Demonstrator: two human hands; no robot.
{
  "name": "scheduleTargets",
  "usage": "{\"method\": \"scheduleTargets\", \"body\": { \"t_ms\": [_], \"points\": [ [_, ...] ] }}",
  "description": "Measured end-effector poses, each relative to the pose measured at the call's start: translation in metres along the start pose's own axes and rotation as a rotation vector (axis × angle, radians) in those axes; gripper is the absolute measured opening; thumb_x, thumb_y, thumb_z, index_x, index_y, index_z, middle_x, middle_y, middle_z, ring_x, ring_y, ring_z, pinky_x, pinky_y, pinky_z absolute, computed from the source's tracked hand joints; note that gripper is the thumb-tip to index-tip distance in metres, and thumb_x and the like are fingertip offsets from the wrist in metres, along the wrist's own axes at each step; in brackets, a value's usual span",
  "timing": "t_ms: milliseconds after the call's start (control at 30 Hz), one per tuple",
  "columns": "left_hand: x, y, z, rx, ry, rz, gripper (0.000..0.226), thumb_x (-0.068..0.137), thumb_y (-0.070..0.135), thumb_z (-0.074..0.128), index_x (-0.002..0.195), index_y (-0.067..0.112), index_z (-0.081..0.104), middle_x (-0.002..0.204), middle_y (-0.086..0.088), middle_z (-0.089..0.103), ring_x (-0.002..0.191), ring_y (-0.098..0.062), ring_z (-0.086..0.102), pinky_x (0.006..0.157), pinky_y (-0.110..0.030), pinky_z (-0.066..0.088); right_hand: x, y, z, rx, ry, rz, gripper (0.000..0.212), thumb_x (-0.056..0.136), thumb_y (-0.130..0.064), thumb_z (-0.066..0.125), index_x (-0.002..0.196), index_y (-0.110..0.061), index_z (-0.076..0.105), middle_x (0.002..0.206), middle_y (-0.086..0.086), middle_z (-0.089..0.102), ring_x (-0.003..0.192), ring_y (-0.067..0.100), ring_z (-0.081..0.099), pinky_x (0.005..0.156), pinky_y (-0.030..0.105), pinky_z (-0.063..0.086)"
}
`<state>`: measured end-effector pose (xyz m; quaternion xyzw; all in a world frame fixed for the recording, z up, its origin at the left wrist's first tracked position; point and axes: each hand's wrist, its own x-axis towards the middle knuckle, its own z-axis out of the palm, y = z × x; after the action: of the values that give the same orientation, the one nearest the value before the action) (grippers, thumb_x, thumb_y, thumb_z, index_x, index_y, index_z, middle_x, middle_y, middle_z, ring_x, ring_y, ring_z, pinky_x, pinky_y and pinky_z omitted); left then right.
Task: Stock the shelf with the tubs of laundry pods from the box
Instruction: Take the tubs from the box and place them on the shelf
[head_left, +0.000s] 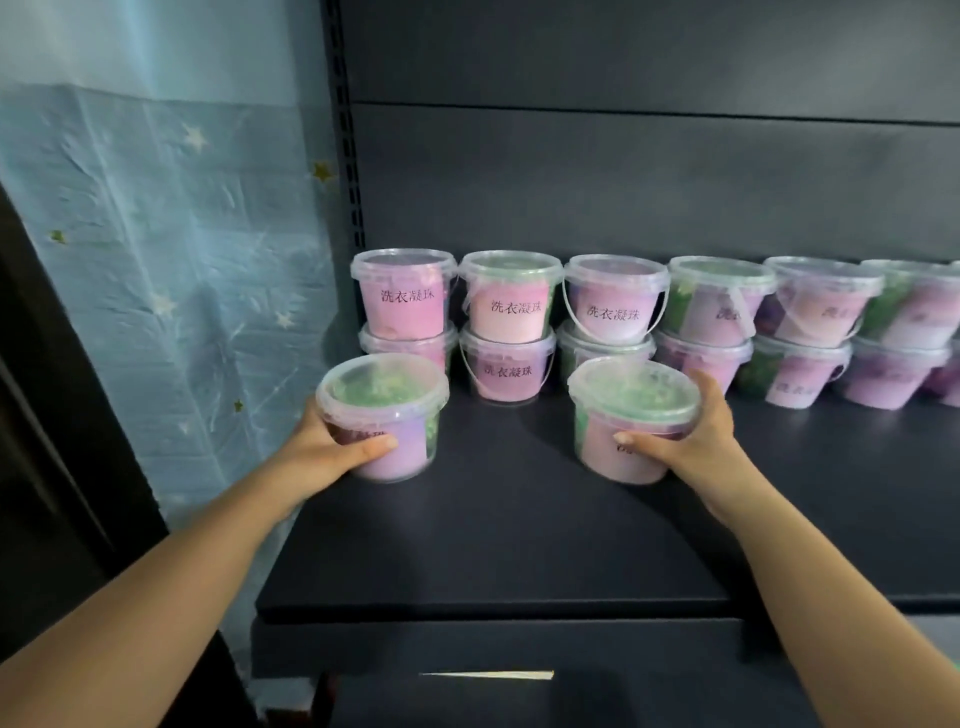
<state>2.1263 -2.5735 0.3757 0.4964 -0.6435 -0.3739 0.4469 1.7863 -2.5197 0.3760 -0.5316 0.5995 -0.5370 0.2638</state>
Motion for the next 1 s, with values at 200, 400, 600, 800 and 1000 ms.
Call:
{"method": "scheduleTargets", "body": {
  "t_ms": [200,400,600,800,1000],
  "points": [
    [0.003,-0.014,-0.004,-0.023,0.04,-0.085,0.124,0.029,0.052,0.071,0.137,0.012,0.024,0.125,0.003,0.044,0.116,-0.013,0.044,0.099,-0.029,0.036,0.002,0.0,0.0,0.095,-0.001,0.044,0.138,0.016,-0.059,0.088,0.137,-0.019,0.035,0.13,0.0,0.054,0.117,0.016,0.054,0.101,0.042,0.045],
    [0.004,-0.009,0.006,0.055,0.068,-0.092,0.098,0.065,0.029,0.081,0.137,0.011,0.017,0.138,-0.003,0.037,0.126,-0.019,0.039,0.097,-0.024,0.028,0.004,0.004,0.0,0.144,-0.053,0.051,0.132,0.021,-0.057,0.09,0.137,-0.022,0.037,0.13,-0.001,0.055,0.119,0.015,0.053,0.104,0.041,0.042],
    [0.004,-0.012,0.01,0.099,0.04,-0.052,0.129,0.029,0.059,0.072,0.139,0.016,0.02,0.142,-0.001,0.035,0.13,-0.015,0.037,0.112,-0.035,0.029,0.004,0.004,-0.003,0.164,-0.111,0.03,0.122,0.025,-0.053,0.091,0.133,-0.023,0.043,0.126,-0.002,0.059,0.118,0.012,0.055,0.104,0.038,0.041],
    [0.003,-0.012,0.009,0.093,0.059,-0.085,0.113,0.044,0.038,0.075,0.139,0.014,0.019,0.139,-0.001,0.04,0.126,-0.016,0.041,0.103,-0.027,0.031,0.004,0.002,-0.004,0.159,-0.108,0.025,0.116,0.026,-0.057,0.089,0.129,-0.022,0.049,0.121,-0.004,0.063,0.116,0.01,0.057,0.102,0.033,0.042],
    [0.001,-0.008,0.011,0.178,0.107,-0.151,0.123,0.042,0.053,0.075,0.137,0.011,0.009,0.144,-0.005,0.033,0.132,-0.024,0.035,0.113,-0.045,0.022,-0.002,-0.001,-0.001,0.113,-0.216,0.027,0.106,0.032,-0.053,0.089,0.126,-0.022,0.051,0.118,-0.007,0.065,0.112,0.005,0.058,0.097,0.023,0.047]
  ]
}}
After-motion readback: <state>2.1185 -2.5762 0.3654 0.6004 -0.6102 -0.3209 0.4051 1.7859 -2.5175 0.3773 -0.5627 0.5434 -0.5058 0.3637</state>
